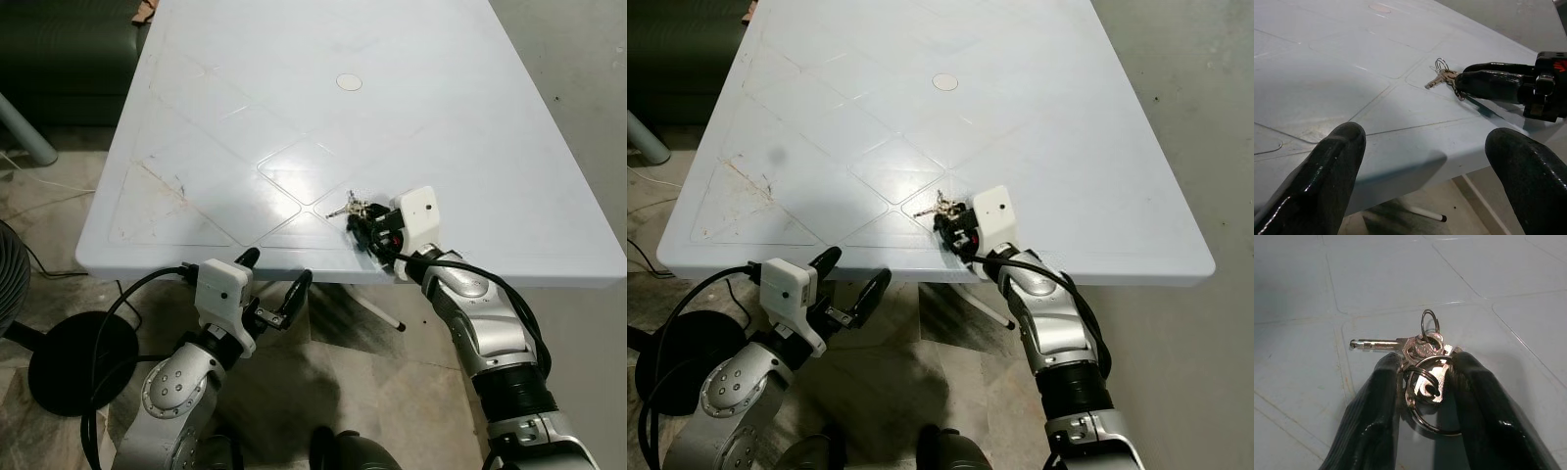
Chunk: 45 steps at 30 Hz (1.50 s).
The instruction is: Hang keys on a hook
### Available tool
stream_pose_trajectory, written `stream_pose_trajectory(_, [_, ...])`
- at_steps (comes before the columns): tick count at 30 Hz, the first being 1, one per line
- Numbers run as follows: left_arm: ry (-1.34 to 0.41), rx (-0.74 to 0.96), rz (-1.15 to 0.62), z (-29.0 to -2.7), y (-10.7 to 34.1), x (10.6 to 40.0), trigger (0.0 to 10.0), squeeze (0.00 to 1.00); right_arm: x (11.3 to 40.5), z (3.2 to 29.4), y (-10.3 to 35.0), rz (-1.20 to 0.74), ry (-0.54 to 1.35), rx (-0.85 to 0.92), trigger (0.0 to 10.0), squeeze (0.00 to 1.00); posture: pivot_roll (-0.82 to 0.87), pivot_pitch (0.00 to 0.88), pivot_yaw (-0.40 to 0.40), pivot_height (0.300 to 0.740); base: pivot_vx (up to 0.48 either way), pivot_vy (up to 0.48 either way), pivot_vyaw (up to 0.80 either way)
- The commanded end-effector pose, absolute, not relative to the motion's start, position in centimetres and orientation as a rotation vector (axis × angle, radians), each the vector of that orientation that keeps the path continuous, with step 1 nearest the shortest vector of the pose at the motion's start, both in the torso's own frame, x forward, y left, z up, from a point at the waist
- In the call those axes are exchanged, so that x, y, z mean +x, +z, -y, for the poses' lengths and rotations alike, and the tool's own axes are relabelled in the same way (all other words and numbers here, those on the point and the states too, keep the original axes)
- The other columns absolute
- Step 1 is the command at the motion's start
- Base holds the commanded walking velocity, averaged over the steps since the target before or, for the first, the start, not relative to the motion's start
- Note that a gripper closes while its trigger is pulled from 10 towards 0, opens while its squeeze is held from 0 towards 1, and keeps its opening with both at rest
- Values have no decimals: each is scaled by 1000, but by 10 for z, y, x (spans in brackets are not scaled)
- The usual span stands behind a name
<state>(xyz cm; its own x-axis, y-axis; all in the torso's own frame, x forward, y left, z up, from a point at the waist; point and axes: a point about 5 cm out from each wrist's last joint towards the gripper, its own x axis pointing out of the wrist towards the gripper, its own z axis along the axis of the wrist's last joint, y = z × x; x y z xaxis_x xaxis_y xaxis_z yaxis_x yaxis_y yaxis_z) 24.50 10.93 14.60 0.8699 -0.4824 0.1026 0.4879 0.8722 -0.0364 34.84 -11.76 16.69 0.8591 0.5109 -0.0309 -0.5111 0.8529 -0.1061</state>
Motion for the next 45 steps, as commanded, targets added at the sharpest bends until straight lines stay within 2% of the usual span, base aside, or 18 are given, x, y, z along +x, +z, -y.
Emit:
stream_pose_trajectory(1, [-506,-67,104,-108,148,240,10000,0,346,121,163,-7,532,-108,0,0,101,281,-130,740,0,0,0])
stream_pose_trajectory(25, [-500,-74,106,-108,149,243,10000,0,348,129,170,60,478,-77,0,0,96,282,-124,740,0,0,0])
stream_pose_trajectory(29, [-481,-90,109,-109,151,247,10000,0,351,134,176,74,440,-28,0,0,93,275,-120,740,0,0,0])
stream_pose_trajectory(32, [-459,-114,117,-110,154,253,10000,0,354,144,189,126,387,52,0,0,92,268,-118,740,0,0,0])
stream_pose_trajectory(38, [-418,-136,131,-114,161,266,10000,0,353,154,199,172,318,95,0,0,85,240,-106,740,0,0,0])
stream_pose_trajectory(45, [-320,-186,143,-122,177,300,10000,0,342,173,220,286,182,141,0,0,57,179,-91,740,0,0,0])
